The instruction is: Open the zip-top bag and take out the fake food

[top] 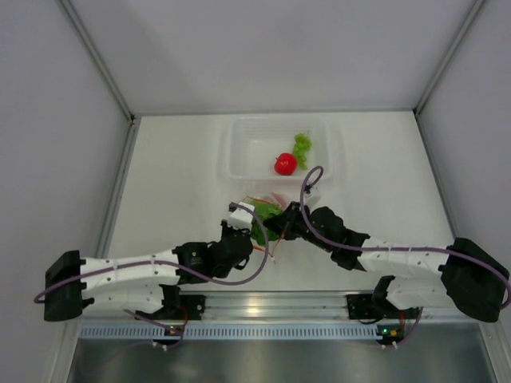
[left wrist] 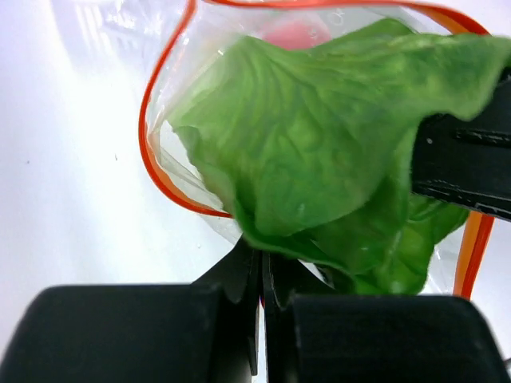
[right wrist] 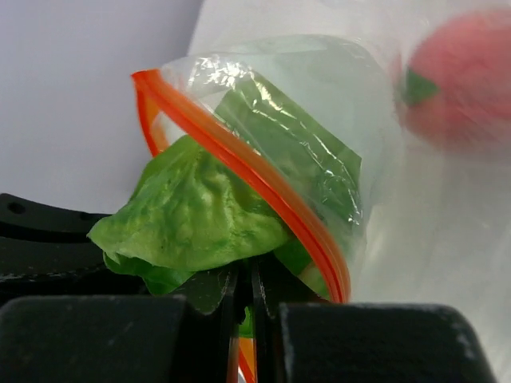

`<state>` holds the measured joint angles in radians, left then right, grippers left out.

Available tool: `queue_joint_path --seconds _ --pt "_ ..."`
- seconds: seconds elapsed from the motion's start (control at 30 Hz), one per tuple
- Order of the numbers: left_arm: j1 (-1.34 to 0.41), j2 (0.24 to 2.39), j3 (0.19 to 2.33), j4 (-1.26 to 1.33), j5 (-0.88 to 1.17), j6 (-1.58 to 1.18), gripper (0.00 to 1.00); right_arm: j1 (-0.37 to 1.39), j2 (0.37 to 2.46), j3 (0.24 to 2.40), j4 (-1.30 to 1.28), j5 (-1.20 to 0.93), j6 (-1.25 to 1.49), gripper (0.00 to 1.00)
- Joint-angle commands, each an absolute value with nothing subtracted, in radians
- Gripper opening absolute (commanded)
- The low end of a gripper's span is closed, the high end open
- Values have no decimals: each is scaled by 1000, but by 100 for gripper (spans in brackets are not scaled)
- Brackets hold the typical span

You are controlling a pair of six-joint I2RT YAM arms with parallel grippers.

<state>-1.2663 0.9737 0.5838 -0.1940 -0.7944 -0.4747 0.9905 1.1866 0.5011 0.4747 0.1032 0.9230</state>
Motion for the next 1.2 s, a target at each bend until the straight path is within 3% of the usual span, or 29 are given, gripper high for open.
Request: queue_joint_path --seconds 0.0,0.47,0.57,0.77,0.97,1.17 --pt "-1278 1084 650 -241 -822 -503 0 970 1164 427 449 98 966 0" --pt "-1296 1291 747 -227 -752 -503 0 922 1034 276 405 153 936 6" --pt "-1296 1331 764 -227 -726 -500 0 919 1009 276 398 127 888 20" --pt "-1296 1358 787 -227 -718 -505 0 920 947 285 308 152 832 30" --pt "-1296 1371 804 -227 -719 -506 0 923 859 295 206 123 775 52" --pt "-1296 1402 821 -227 -724 -522 0 927 723 302 97 54 701 57"
